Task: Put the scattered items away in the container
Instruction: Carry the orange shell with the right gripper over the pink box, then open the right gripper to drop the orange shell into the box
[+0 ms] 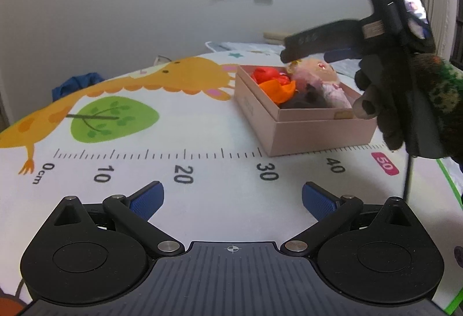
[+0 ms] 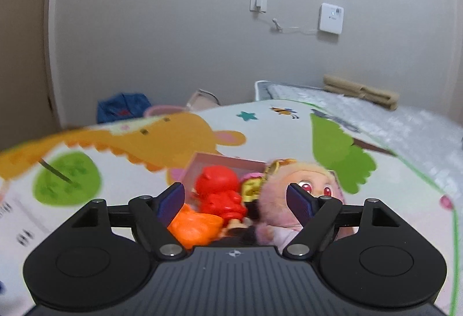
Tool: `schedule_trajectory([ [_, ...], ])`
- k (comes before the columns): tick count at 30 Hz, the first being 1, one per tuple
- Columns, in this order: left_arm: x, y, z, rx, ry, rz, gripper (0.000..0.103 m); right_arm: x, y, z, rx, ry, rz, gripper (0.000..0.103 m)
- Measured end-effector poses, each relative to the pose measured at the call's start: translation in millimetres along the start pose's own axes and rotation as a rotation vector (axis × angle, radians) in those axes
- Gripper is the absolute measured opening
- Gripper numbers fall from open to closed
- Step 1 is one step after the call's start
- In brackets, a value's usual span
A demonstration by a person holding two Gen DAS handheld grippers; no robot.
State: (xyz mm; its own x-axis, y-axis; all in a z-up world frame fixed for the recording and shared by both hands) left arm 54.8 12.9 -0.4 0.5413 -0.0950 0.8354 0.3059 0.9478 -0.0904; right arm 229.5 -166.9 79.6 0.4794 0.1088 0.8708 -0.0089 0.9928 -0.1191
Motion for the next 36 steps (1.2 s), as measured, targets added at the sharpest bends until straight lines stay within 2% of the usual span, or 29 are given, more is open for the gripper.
schedule_trajectory([
  [4,0,-1,3,0.001,-0.006,-0.012,0.103,-19,13,-22,-0.008,0.093,0.082,0.078],
  [7,0,-1,4,0.007,-0.006,-0.017,0.103,-30,19,-28,-0.091,0.085,0.203,0.078],
  [8,-1,0,3,0.009,-0.004,-0.018,0.103,-30,16,-27,-0.094,0.08,0.206,0.078],
  [12,-1,1,1,0.012,0.001,-0.013,0.103,-18,0,-15,-0.011,0.06,0.085,0.078],
  [14,-2,0,-1,0.008,0.006,-0.012,0.103,-10,-8,-8,-0.012,0.038,0.045,0.078],
  [17,-3,-4,1,-0.001,0.007,-0.027,0.103,-5,-13,-8,-0.046,0.021,0.043,0.078],
  [20,-3,-5,3,0.0,0.003,-0.035,0.103,-7,-5,-8,0.013,0.032,0.028,0.078],
  [24,-3,-3,3,0.006,0.005,-0.031,0.103,-14,15,-13,0.04,0.049,0.098,0.078],
  [28,-3,-1,4,0.009,0.005,-0.031,0.103,-22,14,-30,-0.048,0.093,0.172,0.078],
  [30,-3,0,4,0.008,0.007,-0.027,0.103,-25,8,-33,-0.028,0.108,0.139,0.078],
  [34,-5,3,0,0.009,0.017,-0.016,0.103,-19,1,-19,0.048,0.073,0.053,0.078],
  [36,-6,2,-1,0.007,0.023,-0.02,0.103,-11,-1,-15,0.043,0.047,0.03,0.078],
])
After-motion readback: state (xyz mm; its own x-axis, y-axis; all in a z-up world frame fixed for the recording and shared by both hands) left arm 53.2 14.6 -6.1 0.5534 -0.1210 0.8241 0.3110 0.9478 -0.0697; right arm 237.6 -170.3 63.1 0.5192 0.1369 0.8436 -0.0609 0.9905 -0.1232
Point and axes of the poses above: each gripper's, at about its wrist camera, not at the fingertips, and z roughly against the way its jaws point, y to its left, x to its top, the point moved 7 cm from there along -z, roughly the way its jaws point, and after that the axes turned 4 degrees about -x, right-handed, at the moved point
